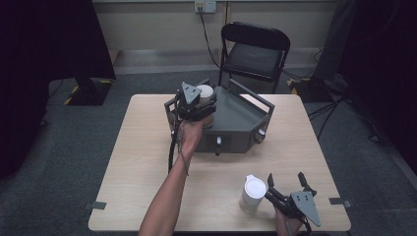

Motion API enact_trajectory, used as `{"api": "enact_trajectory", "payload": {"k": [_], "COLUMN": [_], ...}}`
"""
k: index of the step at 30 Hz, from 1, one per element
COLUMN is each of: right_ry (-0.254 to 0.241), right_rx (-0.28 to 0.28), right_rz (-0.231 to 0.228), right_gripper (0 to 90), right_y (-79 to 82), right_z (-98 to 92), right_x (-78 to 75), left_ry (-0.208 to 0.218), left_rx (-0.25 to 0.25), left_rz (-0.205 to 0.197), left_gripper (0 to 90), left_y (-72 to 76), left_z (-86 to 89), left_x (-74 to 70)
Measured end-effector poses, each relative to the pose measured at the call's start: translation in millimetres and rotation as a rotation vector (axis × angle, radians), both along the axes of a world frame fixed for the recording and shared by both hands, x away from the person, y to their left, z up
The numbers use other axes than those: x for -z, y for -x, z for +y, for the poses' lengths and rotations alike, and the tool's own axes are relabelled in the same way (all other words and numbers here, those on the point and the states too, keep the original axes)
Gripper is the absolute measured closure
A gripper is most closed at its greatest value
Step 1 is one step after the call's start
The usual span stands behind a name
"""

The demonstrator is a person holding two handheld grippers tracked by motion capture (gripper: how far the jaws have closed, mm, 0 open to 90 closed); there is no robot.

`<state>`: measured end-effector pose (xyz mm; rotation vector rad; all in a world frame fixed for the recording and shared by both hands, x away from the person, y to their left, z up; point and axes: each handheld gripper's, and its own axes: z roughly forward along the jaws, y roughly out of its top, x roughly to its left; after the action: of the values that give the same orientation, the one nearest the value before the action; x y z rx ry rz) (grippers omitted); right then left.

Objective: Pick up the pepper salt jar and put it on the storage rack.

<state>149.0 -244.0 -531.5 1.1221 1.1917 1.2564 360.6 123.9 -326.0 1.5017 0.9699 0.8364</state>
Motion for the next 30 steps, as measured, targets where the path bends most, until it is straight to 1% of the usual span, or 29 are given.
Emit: {"api": "enact_trajectory", "payload": {"k": [1, 2, 5, 8, 15, 18, 22, 25, 27, 28, 30], "right_ry": [-0.001, -0.001, -0.001, -0.001, -0.001, -0.001, -0.001, -0.001, -0.001, -0.001, -0.002], "right_rx": [0.0, 0.0, 0.0, 0.001, 0.002, 0.003, 0.004, 0.004, 0.004, 0.004, 0.004], "right_rz": [0.0, 0.001, 0.001, 0.002, 0.001, 0.001, 0.001, 0.001, 0.001, 0.001, 0.002], "right_gripper": [2.1, 2.2, 2.1, 2.1, 2.1, 2.2, 2.2, 2.2, 2.1, 2.2, 2.2], "right_y": [-0.1, -0.1, -0.1, -0.1, 0.0, -0.1, -0.1, -0.1, -0.1, 0.0, -0.1], "right_z": [0.0, 0.0, 0.0, 0.1, 0.3, 0.5, 0.6, 0.6, 0.6, 0.7, 0.7], "right_x": [-0.1, -0.1, -0.1, -0.3, -0.2, -0.3, -0.2, -0.2, -0.2, -0.2, -0.3], "left_ry": [-0.002, 0.004, 0.012, 0.013, 0.028, 0.027, 0.047, 0.048, 0.05, 0.046, 0.043], "left_rx": [0.0, 0.0, -0.003, -0.007, -0.021, -0.016, -0.011, -0.008, 0.005, 0.017, 0.015], "left_rz": [0.005, -0.002, 0.004, 0.001, 0.021, 0.015, -0.019, -0.02, -0.019, -0.018, -0.009], "left_gripper": [34.4, 34.4, 34.4, 34.3, 34.2, 34.1, 34.0, 33.8, 33.6, 32.2, 28.2], "left_y": [-0.4, -0.4, -1.0, 0.2, -0.2, -0.7, -0.1, -0.5, -1.8, -2.9, -3.5], "left_z": [-0.1, 0.2, 0.4, -1.2, -3.8, -2.9, -0.9, -0.6, 2.0, 3.7, 3.8], "left_x": [0.5, 2.3, 2.0, 3.0, 0.9, 2.4, 12.3, 12.8, 13.2, 13.3, 13.0]}}
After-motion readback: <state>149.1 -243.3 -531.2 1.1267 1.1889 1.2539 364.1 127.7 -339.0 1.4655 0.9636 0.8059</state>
